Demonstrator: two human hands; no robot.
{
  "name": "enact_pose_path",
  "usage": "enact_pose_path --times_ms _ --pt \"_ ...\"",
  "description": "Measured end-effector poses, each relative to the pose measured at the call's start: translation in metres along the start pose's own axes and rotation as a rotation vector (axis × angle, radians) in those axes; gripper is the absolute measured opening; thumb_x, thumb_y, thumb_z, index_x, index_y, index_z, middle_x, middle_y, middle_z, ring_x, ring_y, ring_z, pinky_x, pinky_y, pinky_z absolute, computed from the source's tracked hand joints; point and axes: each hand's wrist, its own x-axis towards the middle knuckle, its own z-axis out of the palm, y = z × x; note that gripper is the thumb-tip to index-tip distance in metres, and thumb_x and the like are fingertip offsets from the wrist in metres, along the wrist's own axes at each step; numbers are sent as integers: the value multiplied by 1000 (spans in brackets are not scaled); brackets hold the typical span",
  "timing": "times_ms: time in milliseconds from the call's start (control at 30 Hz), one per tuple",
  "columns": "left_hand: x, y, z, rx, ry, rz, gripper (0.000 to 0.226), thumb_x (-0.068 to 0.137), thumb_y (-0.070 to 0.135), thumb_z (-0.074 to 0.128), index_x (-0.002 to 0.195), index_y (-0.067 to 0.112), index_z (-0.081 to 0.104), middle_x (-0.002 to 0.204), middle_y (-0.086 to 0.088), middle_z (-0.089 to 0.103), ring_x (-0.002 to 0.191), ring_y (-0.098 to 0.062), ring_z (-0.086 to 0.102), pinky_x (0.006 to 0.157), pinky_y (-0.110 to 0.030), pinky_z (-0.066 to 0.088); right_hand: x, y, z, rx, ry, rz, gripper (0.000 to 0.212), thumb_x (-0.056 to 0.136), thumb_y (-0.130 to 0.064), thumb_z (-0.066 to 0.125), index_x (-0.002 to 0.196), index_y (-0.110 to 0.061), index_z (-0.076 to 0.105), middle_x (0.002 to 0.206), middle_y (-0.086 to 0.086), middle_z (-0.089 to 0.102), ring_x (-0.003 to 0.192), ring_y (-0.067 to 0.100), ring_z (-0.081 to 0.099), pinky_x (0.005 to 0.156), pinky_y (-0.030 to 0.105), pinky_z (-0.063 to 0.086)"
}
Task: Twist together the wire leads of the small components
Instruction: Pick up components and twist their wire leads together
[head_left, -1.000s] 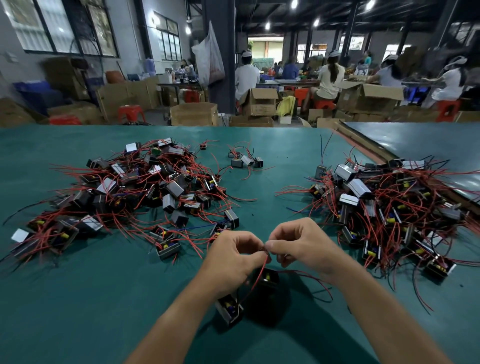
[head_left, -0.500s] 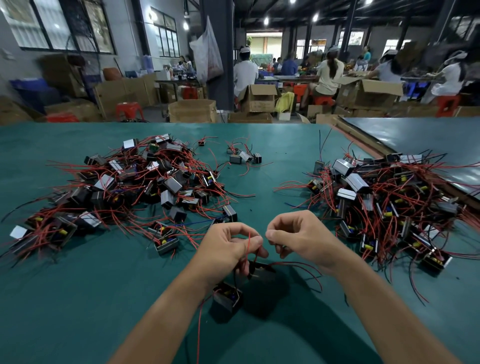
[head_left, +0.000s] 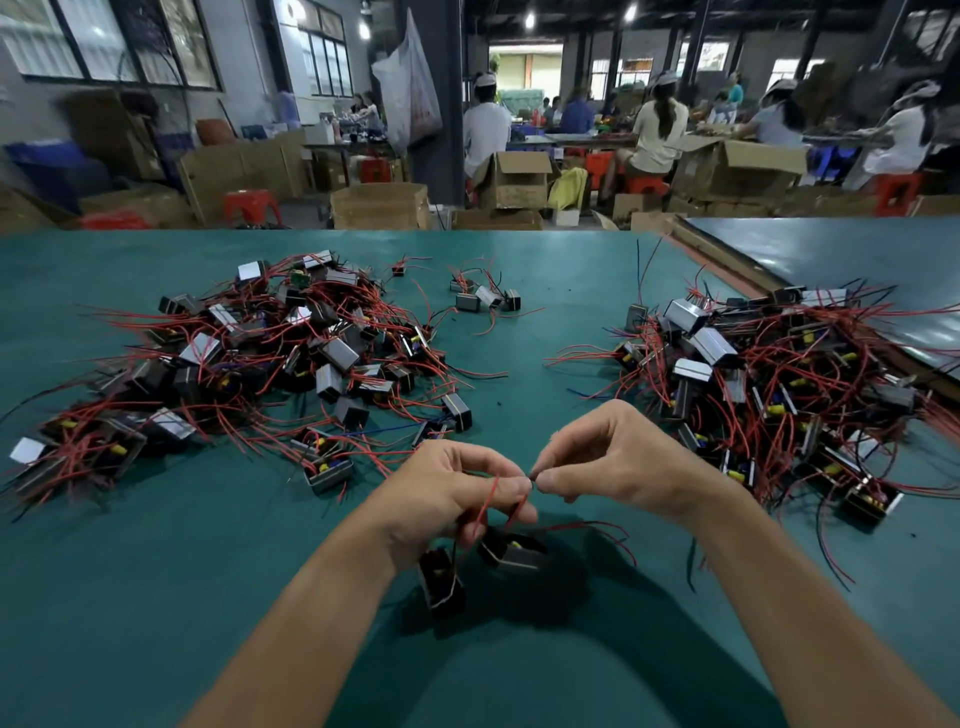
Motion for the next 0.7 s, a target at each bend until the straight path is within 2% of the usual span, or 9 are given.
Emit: enact_pose_path --times_ms 67,167,433,700 --pt "-2 0 -2 18 -66 -24 18 65 27 76 74 11 74 71 -11 73 33 -6 41 35 -13 32 -1 1 -2 17 -58 19 14 76 2 79 74 -13 79 65 7 69 60 12 55 56 19 44" --pt "-3 0 -2 53 -148 -41 17 68 28 76 74 12 76 72 -9 73 34 -6 41 35 -14 33 -2 2 -1 63 -124 46 15 74 2 80 73 -12 77 65 1 70 58 4 56 57 15 45" --pt "-4 3 -2 23 -211 -29 11 73 23 71 68 13 73 65 -5 71 33 -1 43 33 -11 31 -4 0 -3 149 -180 33 15 71 -2 79 76 -16 79 73 3 74 63 5 63 63 17 51" --pt "-8 4 -1 58 -258 7 15 83 18 72 68 15 72 62 1 69 34 1 42 34 -10 28 -7 -3 -4 148 -216 32 14 74 -2 77 77 -16 79 72 1 74 63 4 62 61 15 48"
